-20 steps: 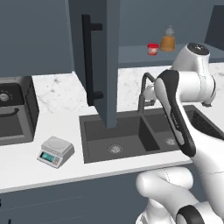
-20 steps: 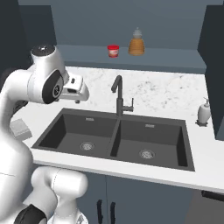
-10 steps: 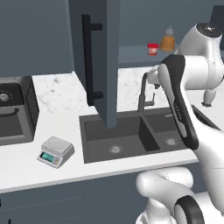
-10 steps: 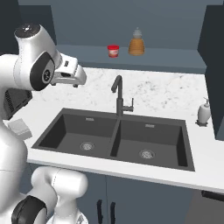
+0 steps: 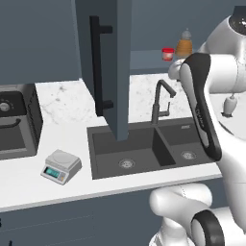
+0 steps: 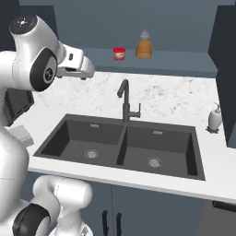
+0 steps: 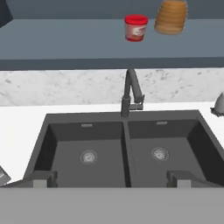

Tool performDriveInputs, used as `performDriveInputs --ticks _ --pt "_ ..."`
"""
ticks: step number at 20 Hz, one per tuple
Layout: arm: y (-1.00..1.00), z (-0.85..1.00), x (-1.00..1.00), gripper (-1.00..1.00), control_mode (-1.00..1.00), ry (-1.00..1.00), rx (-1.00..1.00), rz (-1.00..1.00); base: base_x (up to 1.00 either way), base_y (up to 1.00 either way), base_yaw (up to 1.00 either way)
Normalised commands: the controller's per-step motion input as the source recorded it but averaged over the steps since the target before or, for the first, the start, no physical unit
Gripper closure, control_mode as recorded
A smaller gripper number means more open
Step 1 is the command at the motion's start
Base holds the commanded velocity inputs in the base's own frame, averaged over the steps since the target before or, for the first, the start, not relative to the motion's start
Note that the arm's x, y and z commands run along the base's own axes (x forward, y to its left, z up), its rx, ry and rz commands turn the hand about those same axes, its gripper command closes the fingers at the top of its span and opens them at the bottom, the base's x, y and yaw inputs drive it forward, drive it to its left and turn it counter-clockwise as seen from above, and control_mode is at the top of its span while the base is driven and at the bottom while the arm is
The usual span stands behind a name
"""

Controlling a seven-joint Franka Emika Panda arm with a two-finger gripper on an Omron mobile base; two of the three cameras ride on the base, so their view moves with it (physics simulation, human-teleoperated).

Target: Pick the jam and place it on the digital scale for weighing, and close the cabinet.

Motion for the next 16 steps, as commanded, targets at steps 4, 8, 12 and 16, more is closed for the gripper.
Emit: performDriveInputs --ticks 4,8,12,16 --pt "-0.22 0.23 0.08 -1.00 -1.00 -0.11 0.00 -0.06 0.00 0.00 0.00" --pt "-0.06 0.01 0.29 -1.00 -1.00 -0.04 -0.01 -0.06 0.00 0.00 0.00" --pt "-0.10 0.00 0.41 -1.00 -1.00 0.00 -0.02 -0.08 0.00 0.00 0.00" --pt "-0.14 0.00 0.75 -1.00 -1.00 0.02 -0.02 -0.08 0.00 0.00 0.00"
